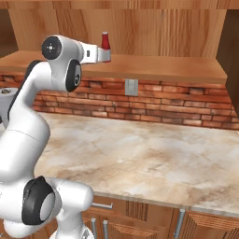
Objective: Take 2 condiments from the cabinet and move them on the counter near the stove.Make sure the condiments are lined up with each other, next to each other.
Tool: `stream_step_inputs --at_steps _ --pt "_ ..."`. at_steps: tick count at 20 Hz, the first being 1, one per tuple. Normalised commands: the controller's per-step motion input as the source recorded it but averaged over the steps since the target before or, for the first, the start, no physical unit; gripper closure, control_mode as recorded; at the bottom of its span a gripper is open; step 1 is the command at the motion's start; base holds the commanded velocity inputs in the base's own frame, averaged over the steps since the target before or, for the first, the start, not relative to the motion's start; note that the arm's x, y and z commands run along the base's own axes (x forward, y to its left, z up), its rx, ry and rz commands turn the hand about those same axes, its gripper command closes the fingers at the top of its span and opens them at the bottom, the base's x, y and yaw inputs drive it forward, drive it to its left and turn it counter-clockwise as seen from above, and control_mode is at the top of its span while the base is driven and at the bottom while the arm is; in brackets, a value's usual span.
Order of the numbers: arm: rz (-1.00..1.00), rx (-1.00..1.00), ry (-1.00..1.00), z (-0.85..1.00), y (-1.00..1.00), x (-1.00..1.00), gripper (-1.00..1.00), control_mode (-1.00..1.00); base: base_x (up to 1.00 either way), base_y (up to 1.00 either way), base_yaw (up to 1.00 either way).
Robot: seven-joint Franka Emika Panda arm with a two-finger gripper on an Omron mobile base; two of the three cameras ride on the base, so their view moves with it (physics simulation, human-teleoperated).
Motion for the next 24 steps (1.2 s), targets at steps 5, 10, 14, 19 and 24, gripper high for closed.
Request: stream_step_inputs --at_steps 5,10,14,19,24 --pt "0.00 0.00 0.00 0.00 0.00 0.43 -1.00 -1.00 0.00 0.00 0.00" --pt "0.00 0.00 0.01 0.00 0.00 0.41 -1.00 -1.00 0.00 0.00 0.00" --pt "0.00 0.00 0.00 0.00 0.00 0.40 -1.00 -1.00 0.00 0.00 0.00" --pt "0.00 0.00 0.00 -0.02 0.00 0.34 -1.00 -1.00 0.00 0.00 0.00" --pt "0.00 0.00 0.00 -0.09 0.00 0.26 -1.00 -1.00 0.00 0.00 0.00"
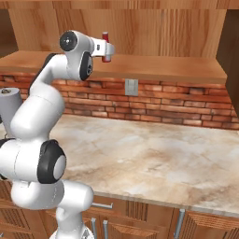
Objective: Take 2 condiments from the cabinet and move them on the counter near the stove.Make sure the condiments are lined up with each other, next to each other.
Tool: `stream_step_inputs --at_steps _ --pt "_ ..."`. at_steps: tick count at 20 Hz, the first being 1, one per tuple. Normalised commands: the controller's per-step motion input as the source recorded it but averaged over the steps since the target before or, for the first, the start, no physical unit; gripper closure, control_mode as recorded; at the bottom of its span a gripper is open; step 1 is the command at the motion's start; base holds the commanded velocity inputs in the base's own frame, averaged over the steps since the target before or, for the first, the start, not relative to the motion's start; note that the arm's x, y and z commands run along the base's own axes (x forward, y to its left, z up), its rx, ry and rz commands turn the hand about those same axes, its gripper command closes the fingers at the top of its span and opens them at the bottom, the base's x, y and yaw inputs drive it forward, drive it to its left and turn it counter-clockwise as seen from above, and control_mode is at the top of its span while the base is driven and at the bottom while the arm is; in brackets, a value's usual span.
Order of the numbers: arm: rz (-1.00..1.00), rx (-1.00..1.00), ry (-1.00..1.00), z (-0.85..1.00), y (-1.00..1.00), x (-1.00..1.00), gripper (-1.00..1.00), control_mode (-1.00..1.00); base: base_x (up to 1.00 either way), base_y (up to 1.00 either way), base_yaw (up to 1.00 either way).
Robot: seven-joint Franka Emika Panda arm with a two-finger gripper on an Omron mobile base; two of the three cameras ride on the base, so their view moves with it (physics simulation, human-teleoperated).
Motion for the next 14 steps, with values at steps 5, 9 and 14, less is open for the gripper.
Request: stream_step_inputs --at_steps 5,9,14 --pt "0.00 0.00 0.00 -0.12 0.00 0.19 -1.00 -1.00 0.00 0.00 0.00" --pt "0.00 0.00 0.01 -0.02 0.00 0.16 -1.00 -1.00 0.00 0.00 0.00" --pt "0.00 0.00 0.04 0.00 0.00 0.17 -1.00 -1.00 0.00 0.00 0.00"
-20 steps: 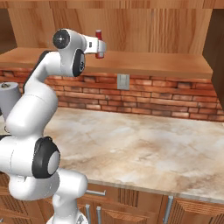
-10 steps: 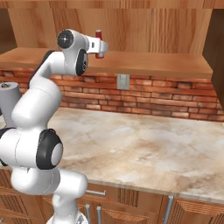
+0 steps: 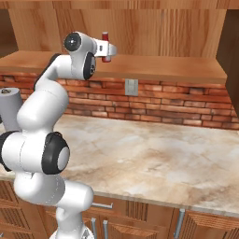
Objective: Take 2 condiments from the cabinet and move them on the counter near the stove.Make sure the condiments are lined up with each other, next to each other.
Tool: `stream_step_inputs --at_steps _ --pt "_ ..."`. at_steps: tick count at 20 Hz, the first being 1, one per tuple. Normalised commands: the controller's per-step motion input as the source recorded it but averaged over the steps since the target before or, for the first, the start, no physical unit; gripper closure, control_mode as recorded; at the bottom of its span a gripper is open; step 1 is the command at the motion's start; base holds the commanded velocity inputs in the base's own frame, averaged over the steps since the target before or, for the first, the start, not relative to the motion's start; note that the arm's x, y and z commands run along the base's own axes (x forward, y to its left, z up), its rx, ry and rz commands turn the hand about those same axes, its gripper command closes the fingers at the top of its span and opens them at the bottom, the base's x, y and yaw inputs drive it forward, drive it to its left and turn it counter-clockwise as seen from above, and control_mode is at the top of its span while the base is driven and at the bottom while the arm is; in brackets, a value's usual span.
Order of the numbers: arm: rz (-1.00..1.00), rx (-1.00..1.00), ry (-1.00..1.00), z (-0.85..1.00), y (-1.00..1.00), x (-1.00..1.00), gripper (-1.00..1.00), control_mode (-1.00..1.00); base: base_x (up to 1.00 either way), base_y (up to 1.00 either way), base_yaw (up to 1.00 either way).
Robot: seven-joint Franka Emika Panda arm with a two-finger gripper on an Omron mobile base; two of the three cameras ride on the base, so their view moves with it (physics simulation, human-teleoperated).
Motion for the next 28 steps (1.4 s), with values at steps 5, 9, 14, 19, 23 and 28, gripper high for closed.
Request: stream_step_inputs --at_steps 5,9,14,19,23,28 --pt "0.00 0.00 0.04 0.00 0.00 0.20 -1.00 -1.00 0.00 0.00 0.00" --pt "0.00 0.00 0.02 0.00 0.00 0.17 -1.00 -1.00 0.00 0.00 0.00" --pt "0.00 0.00 0.00 -0.02 0.00 0.14 -1.00 -1.00 0.00 0.00 0.00" --pt "0.00 0.00 0.00 -0.03 0.00 0.16 -1.00 -1.00 0.00 0.00 0.00" --pt "0.00 0.00 0.00 -0.05 0.00 0.21 -1.00 -1.00 0.00 0.00 0.00" --pt "0.00 0.00 0.01 0.00 0.00 0.20 -1.00 -1.00 0.00 0.00 0.00"
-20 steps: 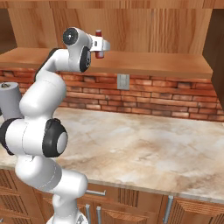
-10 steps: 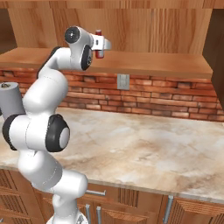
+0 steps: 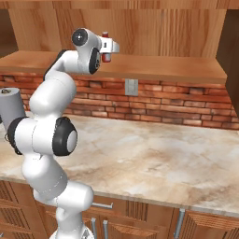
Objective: Take 2 condiments from the cabinet and move them on the counter near the stove.Make sure the condiments are lined up with each other, next to each other.
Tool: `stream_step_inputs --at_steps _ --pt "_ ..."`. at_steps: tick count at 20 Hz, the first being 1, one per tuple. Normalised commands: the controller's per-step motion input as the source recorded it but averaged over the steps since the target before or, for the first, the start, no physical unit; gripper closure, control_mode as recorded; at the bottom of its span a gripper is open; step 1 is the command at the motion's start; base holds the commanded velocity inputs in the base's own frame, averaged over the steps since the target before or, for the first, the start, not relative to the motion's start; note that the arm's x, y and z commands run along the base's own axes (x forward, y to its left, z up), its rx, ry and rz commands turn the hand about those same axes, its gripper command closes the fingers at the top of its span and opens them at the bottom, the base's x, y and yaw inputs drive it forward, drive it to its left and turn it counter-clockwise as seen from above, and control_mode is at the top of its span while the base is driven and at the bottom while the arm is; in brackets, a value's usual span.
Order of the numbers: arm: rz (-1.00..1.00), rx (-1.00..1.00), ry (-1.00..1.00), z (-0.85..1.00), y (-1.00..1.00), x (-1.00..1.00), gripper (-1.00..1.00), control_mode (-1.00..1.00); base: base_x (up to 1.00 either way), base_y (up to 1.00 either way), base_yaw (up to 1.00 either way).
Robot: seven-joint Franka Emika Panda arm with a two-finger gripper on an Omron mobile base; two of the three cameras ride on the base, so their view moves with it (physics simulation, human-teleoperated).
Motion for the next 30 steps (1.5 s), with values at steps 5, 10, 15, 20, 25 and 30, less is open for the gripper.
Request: stream_step_inputs --at_steps 5,10,15,20,25,30 --pt "0.00 0.00 0.02 0.00 0.00 0.20 -1.00 -1.00 0.00 0.00 0.00" --pt "0.00 0.00 0.02 -0.01 0.00 0.21 -1.00 -1.00 0.00 0.00 0.00" --pt "0.00 0.00 0.01 -0.01 0.00 0.20 -1.00 -1.00 0.00 0.00 0.00" --pt "0.00 0.00 0.01 -0.01 0.00 0.19 -1.00 -1.00 0.00 0.00 0.00" --pt "0.00 0.00 0.00 0.00 0.00 0.02 1.00 -1.00 0.00 0.00 0.00" --pt "0.00 0.00 0.00 -0.01 0.00 0.01 1.00 -1.00 0.00 0.00 0.00"
